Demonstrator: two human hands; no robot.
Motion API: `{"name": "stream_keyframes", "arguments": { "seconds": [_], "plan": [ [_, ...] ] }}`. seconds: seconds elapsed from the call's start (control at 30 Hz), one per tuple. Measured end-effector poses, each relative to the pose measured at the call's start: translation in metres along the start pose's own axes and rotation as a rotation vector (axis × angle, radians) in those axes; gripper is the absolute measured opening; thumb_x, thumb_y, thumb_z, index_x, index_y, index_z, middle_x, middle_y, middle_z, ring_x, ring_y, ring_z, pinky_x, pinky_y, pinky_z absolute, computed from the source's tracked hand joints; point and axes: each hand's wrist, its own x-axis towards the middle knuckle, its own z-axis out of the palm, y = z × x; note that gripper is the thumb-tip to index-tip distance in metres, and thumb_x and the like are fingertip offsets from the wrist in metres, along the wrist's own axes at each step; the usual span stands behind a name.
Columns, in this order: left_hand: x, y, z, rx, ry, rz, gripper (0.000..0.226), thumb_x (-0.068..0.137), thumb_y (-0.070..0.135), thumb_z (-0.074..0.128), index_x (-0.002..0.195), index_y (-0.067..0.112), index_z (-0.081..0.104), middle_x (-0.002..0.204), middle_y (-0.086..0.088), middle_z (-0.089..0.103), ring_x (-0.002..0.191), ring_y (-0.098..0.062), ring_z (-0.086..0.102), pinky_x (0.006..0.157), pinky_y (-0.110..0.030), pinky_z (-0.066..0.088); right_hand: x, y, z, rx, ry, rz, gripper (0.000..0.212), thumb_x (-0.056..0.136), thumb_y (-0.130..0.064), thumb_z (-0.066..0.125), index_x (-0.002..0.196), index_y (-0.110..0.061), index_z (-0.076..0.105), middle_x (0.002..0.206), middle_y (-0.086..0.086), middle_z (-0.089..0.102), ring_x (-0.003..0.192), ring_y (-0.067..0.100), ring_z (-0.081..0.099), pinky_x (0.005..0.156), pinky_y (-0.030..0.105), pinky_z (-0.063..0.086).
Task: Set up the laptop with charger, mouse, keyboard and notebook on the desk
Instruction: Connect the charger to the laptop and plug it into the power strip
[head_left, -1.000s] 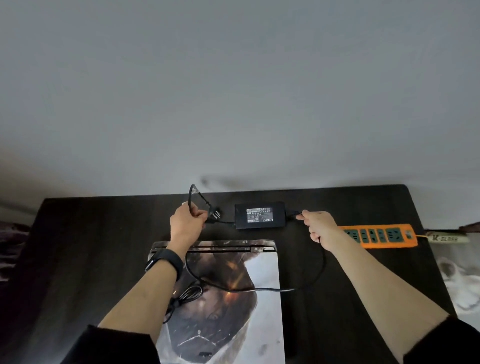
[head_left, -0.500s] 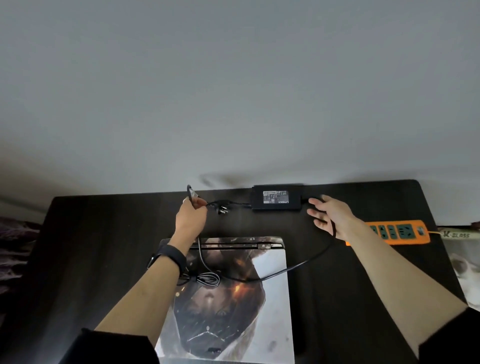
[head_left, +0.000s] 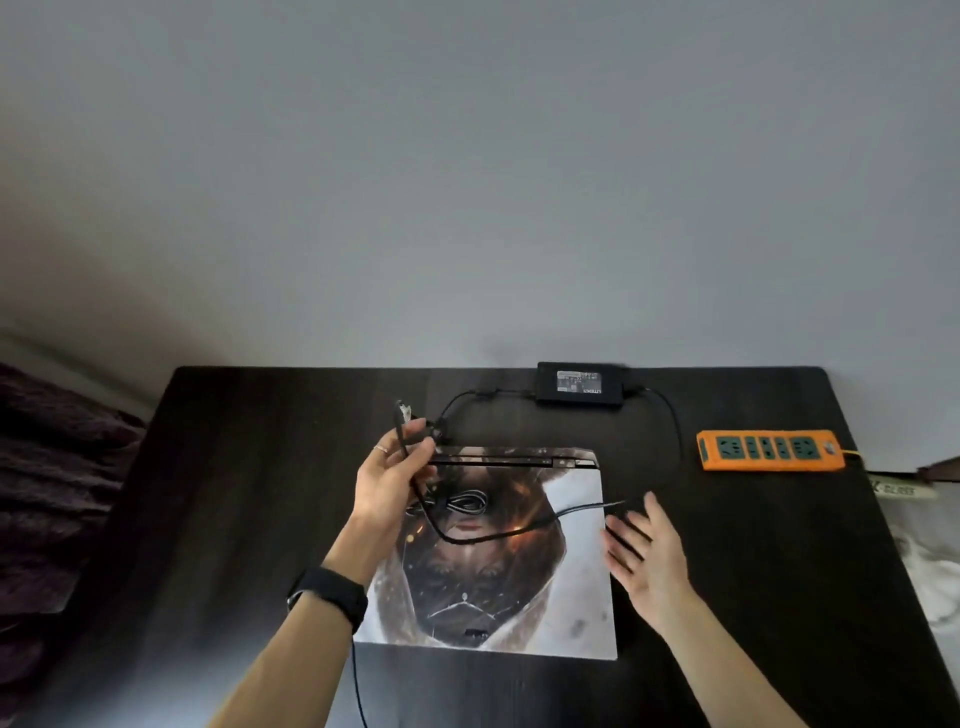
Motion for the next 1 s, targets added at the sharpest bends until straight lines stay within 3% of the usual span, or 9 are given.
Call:
{"name": "stream_keyframes", "arguments": {
  "seconds": [0.1, 0.27, 0.37, 0.43, 0.53, 0.67, 0.73, 0.87, 1.0],
  "plan": [
    [-0.024, 0.008, -0.003, 0.088, -0.060, 0.102, 0.034, 0.087, 0.020, 0.075, 0.119, 0.030, 0.069, 0.092, -0.003, 0.070, 0.079, -0.021, 0.066, 0.084, -0.037, 0.057, -0.036, 0.033, 0.006, -0.157, -0.060, 0.049, 0.053, 0.097, -0.051, 0.055, 0.126, -0.008, 0.062, 0.117, 0.011, 0.068, 0.108, 0.031, 0.064, 0.105, 0.048, 0.044],
    [-0.062, 0.016, 0.007, 0.531, -0.263, 0.249, 0.035, 0.085, 0.022, 0.077, 0.115, 0.037, 0.069, 0.079, 0.007, 0.072, 0.066, 0.000, 0.067, 0.063, -0.014, 0.052, -0.082, 0.035, 0.030, -0.329, -0.185, -0.063, 0.048, 0.097, -0.051, 0.052, 0.114, -0.010, 0.071, 0.112, 0.007, 0.074, 0.107, 0.029, 0.066, 0.089, 0.040, 0.046],
    [-0.080, 0.007, 0.011, 0.964, -0.389, 0.418, 0.030, 0.083, 0.045, 0.074, 0.111, 0.049, 0.066, 0.079, 0.017, 0.066, 0.073, 0.002, 0.063, 0.066, -0.015, 0.048, -0.110, 0.017, 0.042, -0.410, -0.275, -0.213, 0.049, 0.099, -0.054, 0.045, 0.118, -0.016, 0.069, 0.115, 0.002, 0.074, 0.110, 0.021, 0.066, 0.089, 0.038, 0.046],
    [-0.093, -0.002, 0.017, 1.255, -0.517, 0.571, 0.035, 0.085, 0.057, 0.064, 0.120, 0.051, 0.060, 0.088, 0.018, 0.060, 0.086, -0.005, 0.062, 0.068, -0.023, 0.044, -0.130, 0.010, 0.046, -0.417, -0.308, -0.300, 0.046, 0.098, -0.054, 0.049, 0.119, -0.018, 0.068, 0.113, 0.000, 0.076, 0.108, 0.018, 0.069, 0.092, 0.037, 0.048],
    [-0.106, -0.014, 0.033, 1.398, -0.599, 0.701, 0.037, 0.092, 0.055, 0.055, 0.128, 0.043, 0.058, 0.105, 0.010, 0.062, 0.099, -0.016, 0.061, 0.071, -0.030, 0.042, -0.148, 0.008, 0.036, -0.403, -0.165, -0.420, 0.029, 0.095, -0.036, 0.064, 0.105, -0.010, 0.073, 0.094, 0.003, 0.078, 0.098, 0.024, 0.073, 0.086, 0.035, 0.051],
    [-0.110, -0.035, 0.054, 1.435, -0.631, 0.839, 0.032, 0.097, 0.042, 0.053, 0.128, 0.038, 0.061, 0.120, 0.009, 0.060, 0.113, -0.016, 0.053, 0.089, -0.032, 0.045, -0.154, 0.010, -0.017, -0.116, 0.074, -0.492, 0.014, 0.099, -0.019, 0.060, 0.106, -0.014, 0.070, 0.082, 0.004, 0.069, 0.081, 0.020, 0.065, 0.075, 0.036, 0.051],
    [-0.109, -0.054, 0.057, 1.487, -0.616, 0.776, 0.040, 0.096, 0.035, 0.053, 0.136, 0.038, 0.052, 0.134, 0.010, 0.050, 0.124, -0.016, 0.046, 0.102, -0.034, 0.040, -0.153, 0.007, -0.057, -0.020, 0.235, -0.519, 0.016, 0.101, -0.018, 0.056, 0.111, -0.016, 0.068, 0.086, 0.002, 0.068, 0.079, 0.015, 0.062, 0.076, 0.035, 0.050],
    [-0.112, -0.091, 0.058, 1.606, -0.633, 0.580, 0.063, 0.093, 0.032, 0.054, 0.151, 0.030, 0.029, 0.150, 0.005, 0.035, 0.137, -0.021, 0.035, 0.111, -0.040, 0.035, -0.141, 0.009, -0.147, 0.050, 0.512, -0.520, 0.022, 0.104, -0.020, 0.049, 0.122, -0.019, 0.062, 0.098, 0.000, 0.069, 0.084, 0.013, 0.062, 0.081, 0.037, 0.050],
    [-0.114, -0.123, 0.065, 1.679, -0.680, 0.413, 0.067, 0.094, 0.032, 0.053, 0.153, 0.026, 0.023, 0.157, -0.001, 0.027, 0.141, -0.029, 0.032, 0.113, -0.044, 0.034, -0.125, 0.031, -0.217, 0.076, 0.627, -0.474, 0.027, 0.105, -0.017, 0.045, 0.132, -0.017, 0.050, 0.108, 0.007, 0.068, 0.092, 0.019, 0.068, 0.079, 0.039, 0.057]
  ]
}}
